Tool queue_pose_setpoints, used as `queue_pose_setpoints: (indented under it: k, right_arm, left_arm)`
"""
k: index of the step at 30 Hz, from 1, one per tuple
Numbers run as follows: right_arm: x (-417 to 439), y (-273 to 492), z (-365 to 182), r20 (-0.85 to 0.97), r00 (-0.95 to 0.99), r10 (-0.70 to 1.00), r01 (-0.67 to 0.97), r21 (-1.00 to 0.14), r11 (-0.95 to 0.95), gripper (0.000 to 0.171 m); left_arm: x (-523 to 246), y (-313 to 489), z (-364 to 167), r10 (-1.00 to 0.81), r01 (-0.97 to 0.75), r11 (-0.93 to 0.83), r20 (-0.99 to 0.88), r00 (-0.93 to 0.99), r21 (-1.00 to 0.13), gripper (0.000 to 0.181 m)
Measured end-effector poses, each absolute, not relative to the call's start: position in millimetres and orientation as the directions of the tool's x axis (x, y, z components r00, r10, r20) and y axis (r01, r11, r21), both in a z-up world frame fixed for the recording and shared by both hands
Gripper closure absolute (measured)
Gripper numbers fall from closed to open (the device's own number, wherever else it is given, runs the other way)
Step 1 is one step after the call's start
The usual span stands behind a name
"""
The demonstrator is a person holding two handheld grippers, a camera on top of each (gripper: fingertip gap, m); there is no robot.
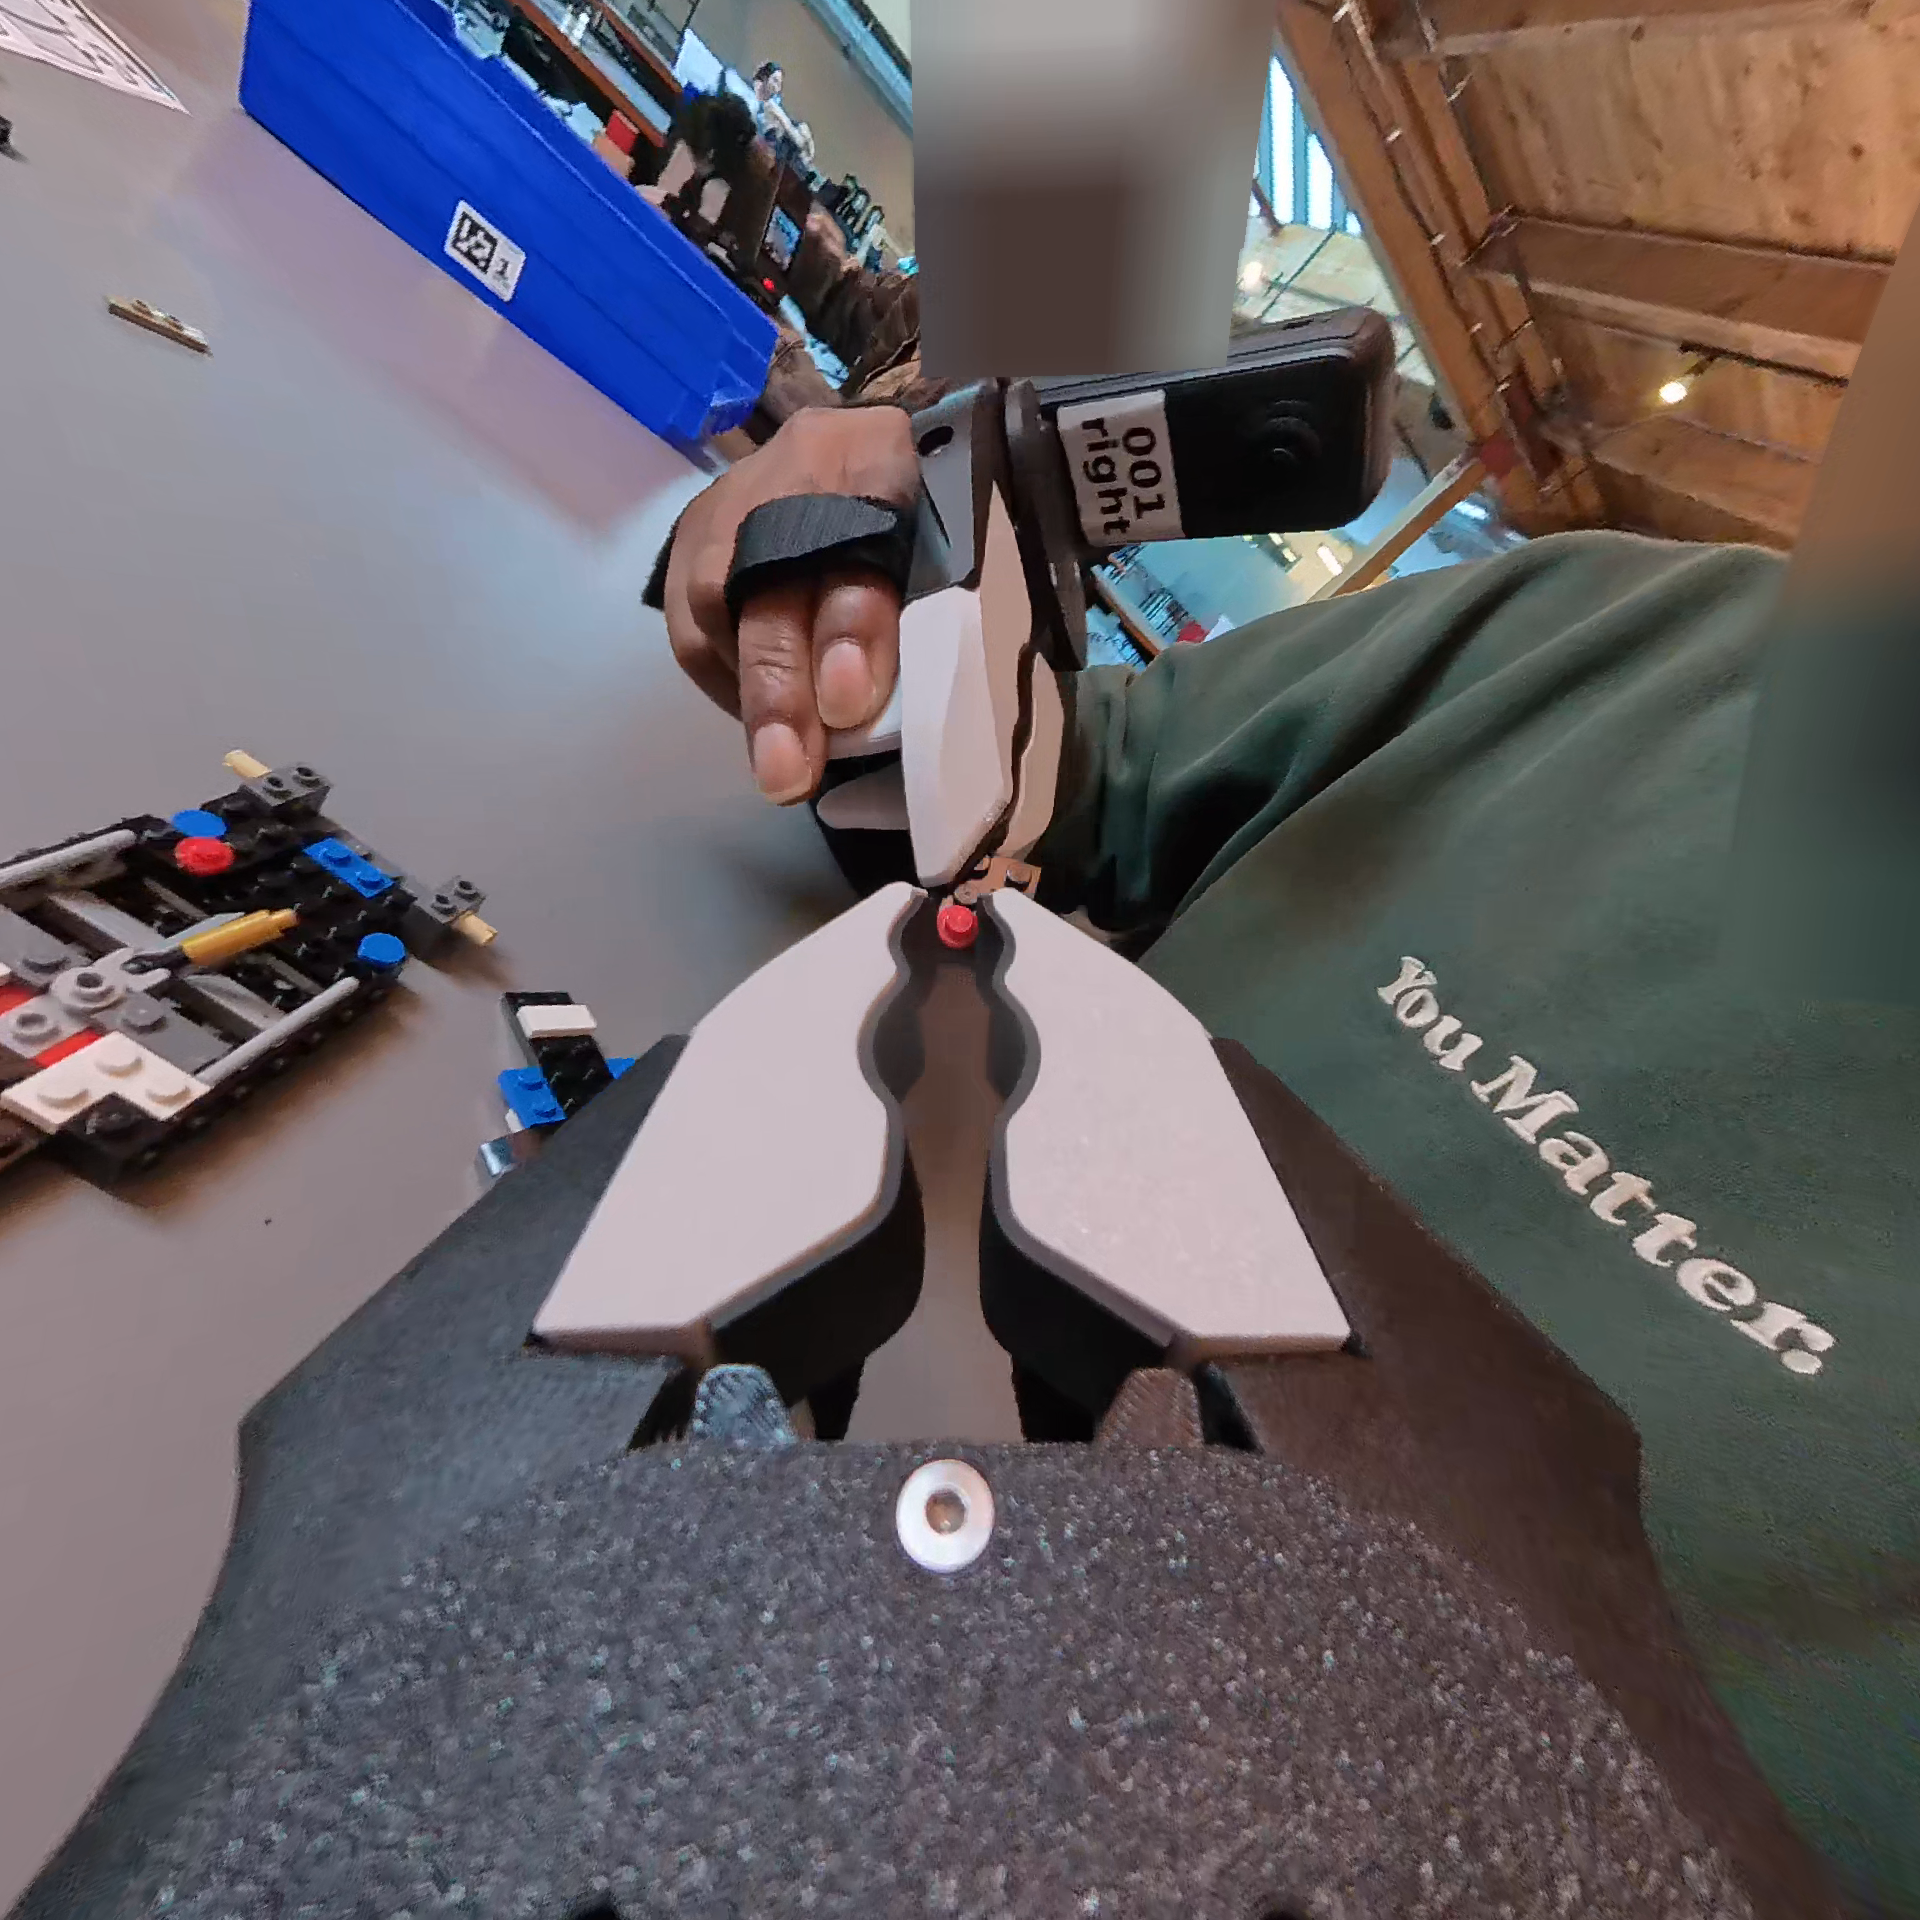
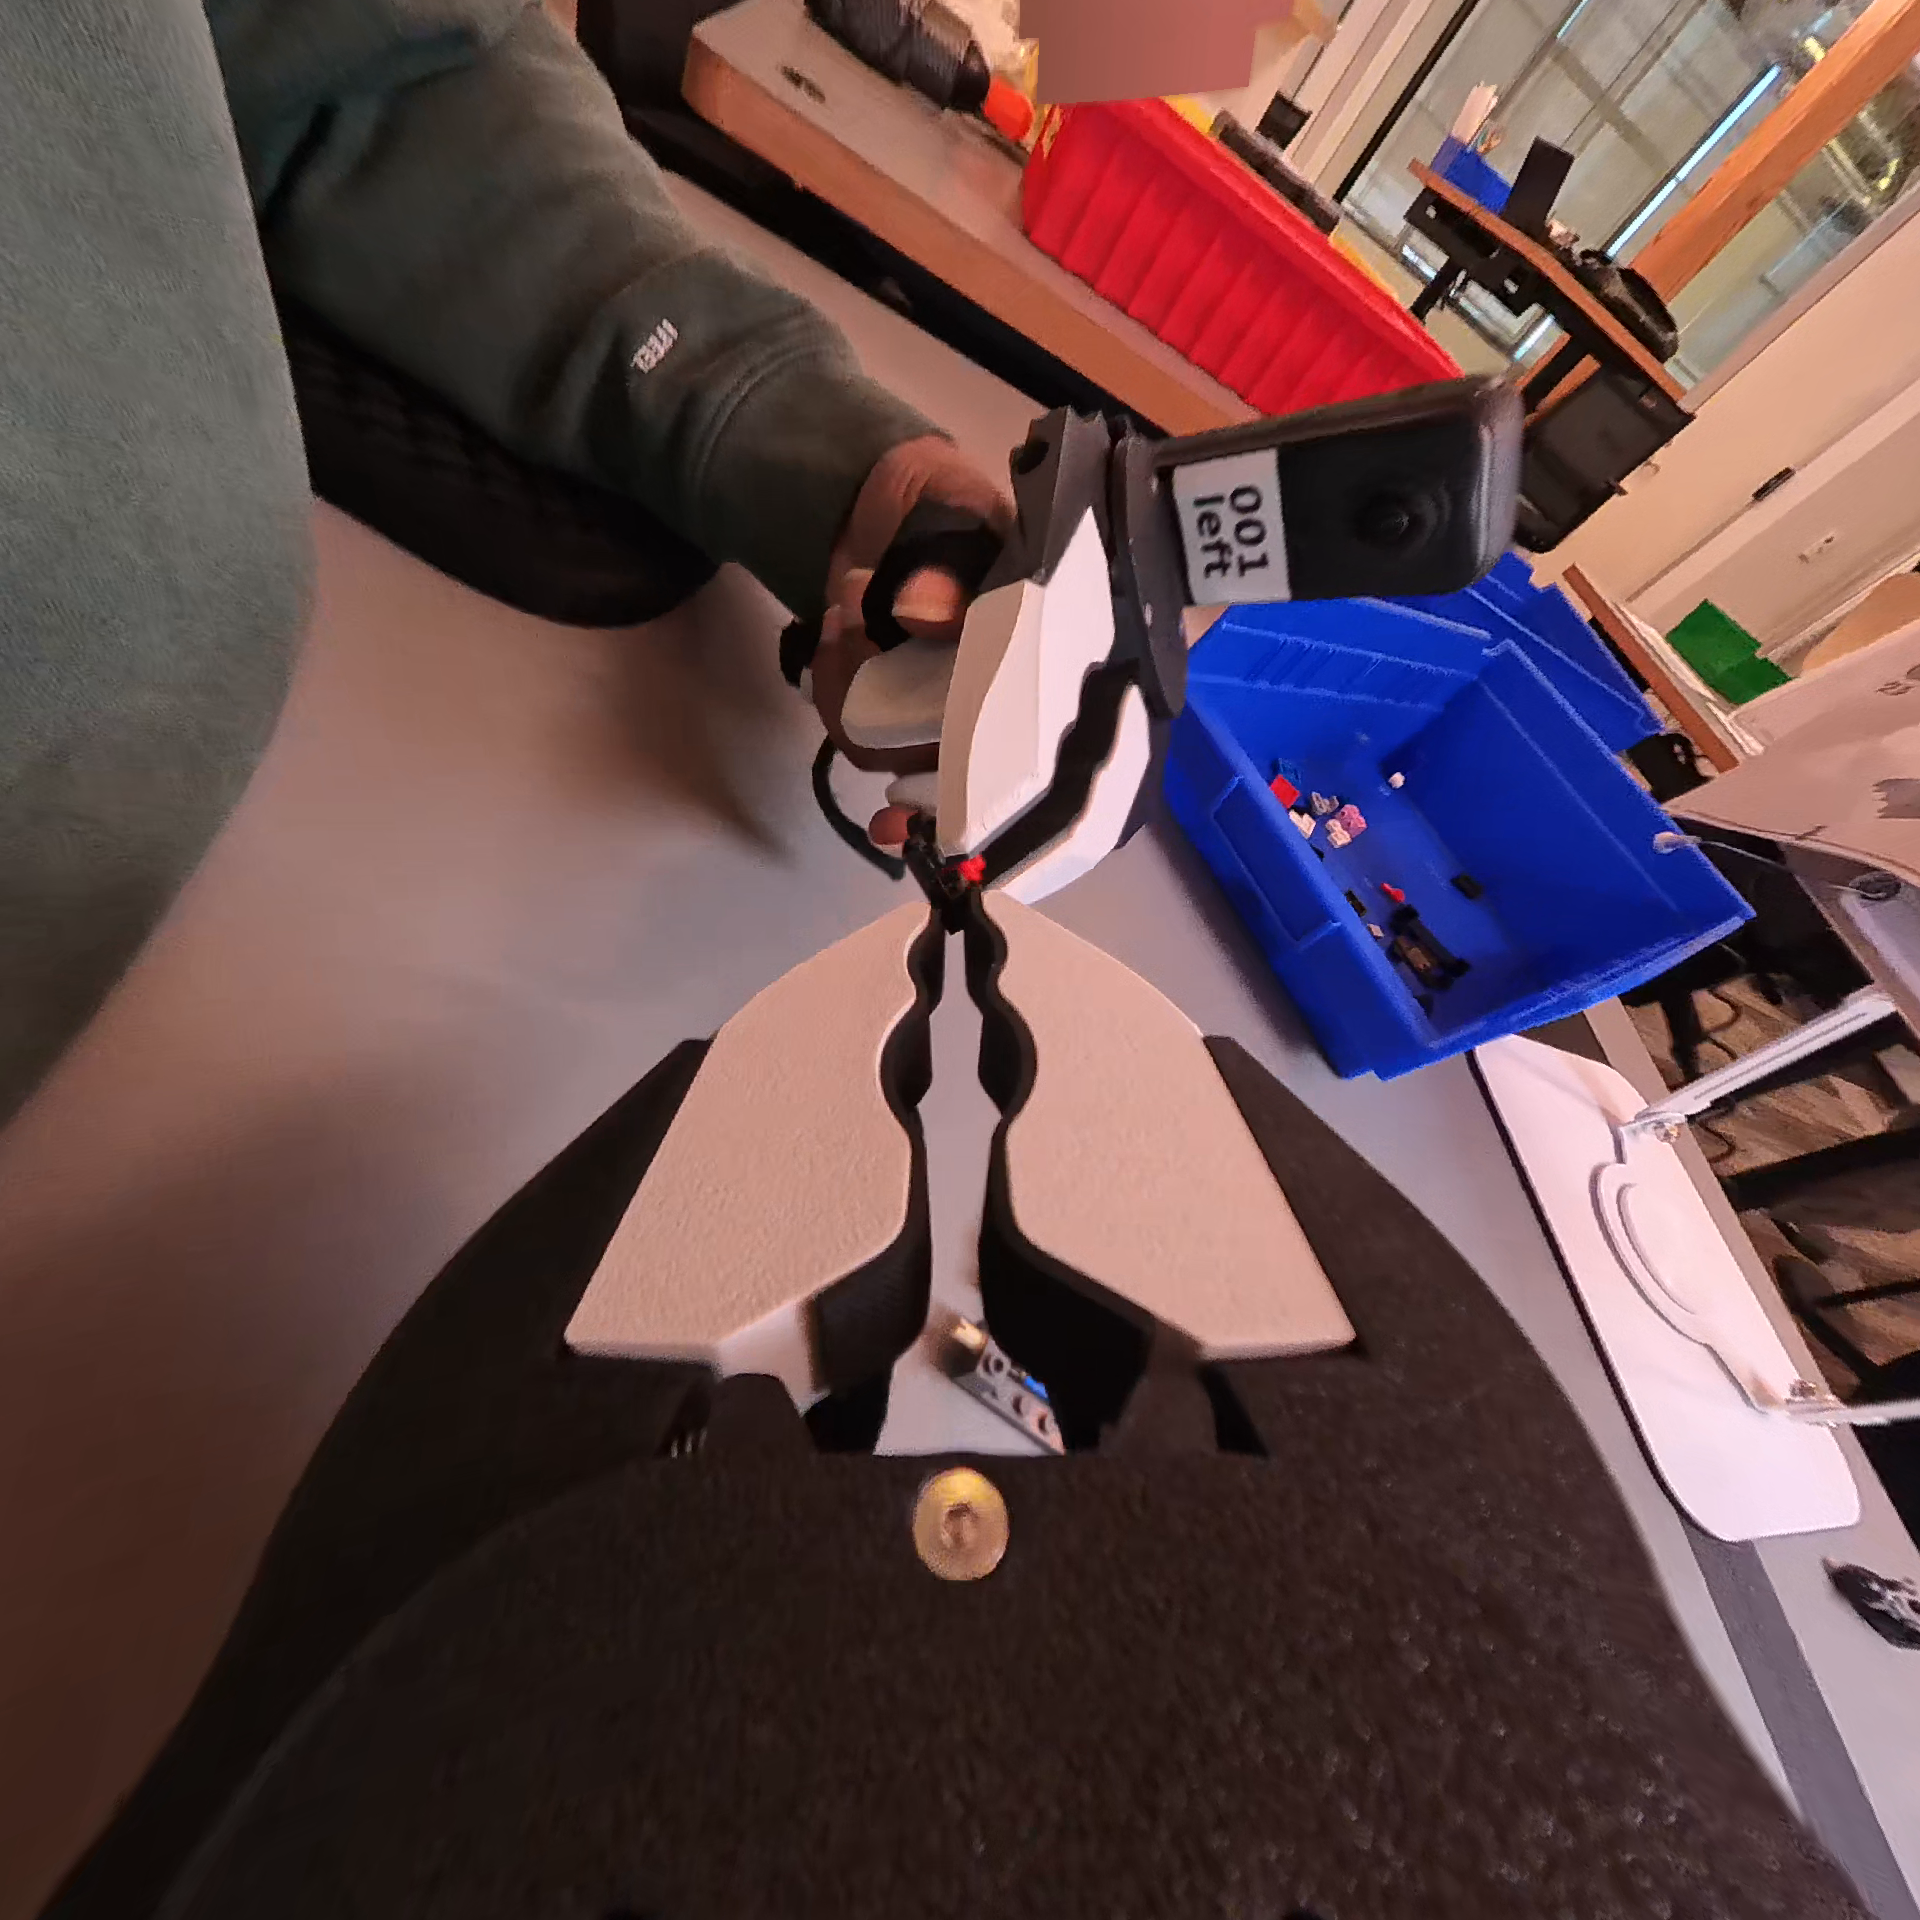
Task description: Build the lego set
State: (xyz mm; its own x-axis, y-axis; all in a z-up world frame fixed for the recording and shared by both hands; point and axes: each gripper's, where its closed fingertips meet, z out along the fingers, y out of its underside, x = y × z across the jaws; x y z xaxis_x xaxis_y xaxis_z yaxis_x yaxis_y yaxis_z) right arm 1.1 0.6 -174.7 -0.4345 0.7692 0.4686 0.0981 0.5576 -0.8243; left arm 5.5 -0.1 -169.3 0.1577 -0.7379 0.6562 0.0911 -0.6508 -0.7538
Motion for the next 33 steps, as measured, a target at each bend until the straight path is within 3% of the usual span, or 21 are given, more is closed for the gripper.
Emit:
queue_pose_setpoints:
  k: [4,7,12,22,26,33]
  right_arm:
    - [5,-11,-211,0.425,-0.559,0.712,0.201,-0.763,0.614,0.168]
    - [0,-13,-217,0.422,-0.56,0.713,0.197,-0.768,0.609,0.168]
    - [-4,9,-214,0.419,-0.477,0.773,0.217,-0.796,0.565,0.167]
    - [-8,53,-219,0.455,-0.317,0.832,0.332,-0.769,0.547,0.167]
    - [-8,66,-222,0.475,-0.274,0.836,0.374,-0.748,0.548,0.167]
    - [-9,71,-223,0.49,-0.251,0.835,0.386,-0.74,0.55,0.167]
  left_arm:
    - [-18,16,-150,-0.729,0.222,-0.621,0.658,0.191,-0.752,0.176]
    - [-48,28,-152,-0.725,0.219,-0.55,0.591,0.352,-0.806,0.176]
    - [-70,51,-208,-0.643,-0.034,-0.503,0.347,0.683,-0.864,0.175]
    - [-59,53,-256,-0.689,-0.387,-0.433,0.022,0.724,-0.814,0.174]
    - [-63,57,-254,-0.674,-0.434,-0.392,-0.067,0.735,-0.811,0.174]
    - [-179,110,-183,-0.089,-0.297,-0.316,-0.283,0.955,-0.901,0.174]
